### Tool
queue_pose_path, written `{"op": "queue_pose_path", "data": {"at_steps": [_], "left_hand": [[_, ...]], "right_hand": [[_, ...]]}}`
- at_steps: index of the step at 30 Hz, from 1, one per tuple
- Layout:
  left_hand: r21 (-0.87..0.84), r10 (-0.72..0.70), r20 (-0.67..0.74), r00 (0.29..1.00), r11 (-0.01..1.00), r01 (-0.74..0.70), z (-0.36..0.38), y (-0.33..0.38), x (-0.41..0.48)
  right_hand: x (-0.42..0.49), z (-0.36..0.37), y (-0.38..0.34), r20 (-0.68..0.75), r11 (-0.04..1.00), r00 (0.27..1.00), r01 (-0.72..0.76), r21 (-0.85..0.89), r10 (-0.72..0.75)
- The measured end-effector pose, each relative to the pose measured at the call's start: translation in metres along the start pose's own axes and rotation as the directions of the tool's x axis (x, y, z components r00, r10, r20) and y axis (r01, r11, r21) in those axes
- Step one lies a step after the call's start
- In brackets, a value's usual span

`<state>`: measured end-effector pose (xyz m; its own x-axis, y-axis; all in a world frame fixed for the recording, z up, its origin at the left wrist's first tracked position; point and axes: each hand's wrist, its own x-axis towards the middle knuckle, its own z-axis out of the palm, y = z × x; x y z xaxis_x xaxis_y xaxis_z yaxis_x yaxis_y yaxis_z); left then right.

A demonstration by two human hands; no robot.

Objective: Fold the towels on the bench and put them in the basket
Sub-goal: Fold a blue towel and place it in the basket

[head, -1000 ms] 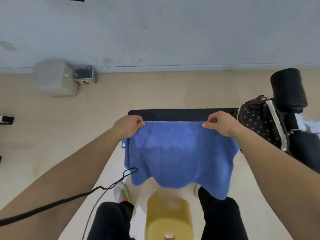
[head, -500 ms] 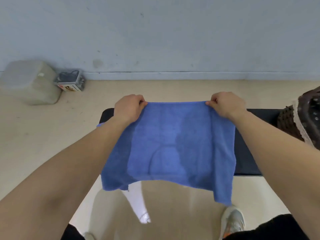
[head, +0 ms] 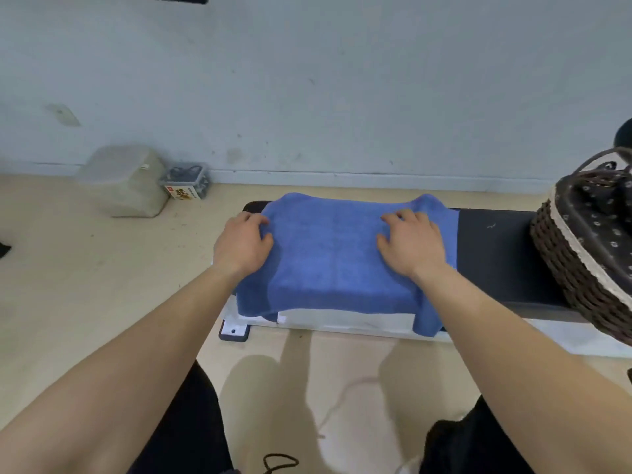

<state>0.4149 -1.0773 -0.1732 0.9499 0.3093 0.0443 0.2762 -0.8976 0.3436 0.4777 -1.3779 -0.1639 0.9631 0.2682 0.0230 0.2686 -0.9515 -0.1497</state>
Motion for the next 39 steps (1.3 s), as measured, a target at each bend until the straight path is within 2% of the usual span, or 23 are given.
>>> {"op": "queue_pose_path", "data": {"at_steps": [3,6,10,13,15,17,22,26,29,31,35,37,39], "left_hand": [[-0.003,-0.057,0.009,0.998,0.998,0.057,-0.008,-0.018,-0.019],[-0.088,-0.127,-0.022,0.992,0.988,0.125,-0.008,-0.034,-0.023],[-0.194,-0.166,-0.086,0.982,0.970,0.147,0.000,-0.047,0.003],[-0.225,-0.217,-0.034,0.976,0.953,0.204,0.006,-0.051,0.036],[-0.184,-0.231,0.039,0.972,0.955,0.234,0.010,-0.054,0.055],[-0.107,-0.241,0.047,0.969,0.964,0.245,0.011,-0.062,0.070],[0.072,-0.183,-0.062,0.981,0.980,0.187,-0.013,-0.068,0.110],[0.041,-0.184,-0.230,0.956,0.979,0.198,-0.025,-0.065,0.145],[0.055,-0.213,-0.249,0.945,0.971,0.233,-0.015,-0.064,0.144],[0.009,-0.308,-0.166,0.937,0.950,0.313,-0.007,-0.061,0.125],[-0.001,-0.465,0.122,0.877,0.883,0.469,0.001,-0.067,0.069],[-0.148,-0.496,0.316,0.809,0.817,0.558,-0.003,-0.072,0.043],[-0.285,-0.492,0.427,0.759,0.724,0.629,-0.007,-0.075,0.021]], "right_hand": [[-0.021,0.003,-0.027,0.026,0.994,0.996,0.084,0.070,-0.086],[-0.027,0.011,-0.055,0.046,0.979,0.982,0.175,0.101,-0.181],[-0.012,0.028,-0.083,0.062,0.959,0.960,0.264,0.105,-0.272],[0.010,0.046,-0.095,0.088,0.950,0.949,0.292,0.113,-0.302],[0.020,0.059,-0.099,0.110,0.945,0.941,0.309,0.110,-0.320],[0.025,0.070,-0.100,0.129,0.943,0.934,0.325,0.074,-0.333],[0.033,0.077,-0.110,0.149,0.945,0.933,0.326,0.032,-0.327],[0.033,0.081,-0.115,0.102,0.951,0.945,0.310,0.024,-0.311],[0.031,0.082,-0.113,0.095,0.951,0.946,0.310,0.025,-0.311],[0.032,0.081,-0.113,0.099,0.949,0.944,0.311,0.042,-0.314],[0.030,0.080,-0.113,0.068,0.951,0.949,0.310,0.001,-0.309],[0.024,0.076,-0.116,0.004,0.954,0.954,0.299,-0.025,-0.299],[0.017,0.074,-0.120,-0.027,0.949,0.949,0.314,-0.030,-0.315]]}}
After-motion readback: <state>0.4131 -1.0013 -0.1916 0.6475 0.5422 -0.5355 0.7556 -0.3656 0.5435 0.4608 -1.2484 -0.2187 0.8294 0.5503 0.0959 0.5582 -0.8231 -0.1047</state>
